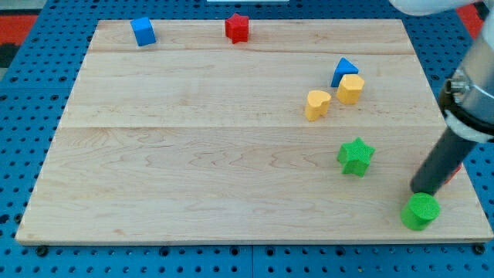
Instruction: Push the blue triangle to the center of the board
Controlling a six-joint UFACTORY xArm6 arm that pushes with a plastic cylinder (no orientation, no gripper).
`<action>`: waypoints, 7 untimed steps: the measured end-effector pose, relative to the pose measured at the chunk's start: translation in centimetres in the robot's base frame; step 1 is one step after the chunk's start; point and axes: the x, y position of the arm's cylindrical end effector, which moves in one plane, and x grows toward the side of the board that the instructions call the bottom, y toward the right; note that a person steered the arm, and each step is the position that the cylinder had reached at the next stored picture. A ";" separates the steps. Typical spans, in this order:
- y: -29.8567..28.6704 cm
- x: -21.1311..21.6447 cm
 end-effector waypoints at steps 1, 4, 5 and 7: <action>5.1 0.0; -2.4 -5.8; -2.9 -5.2; -2.8 -11.1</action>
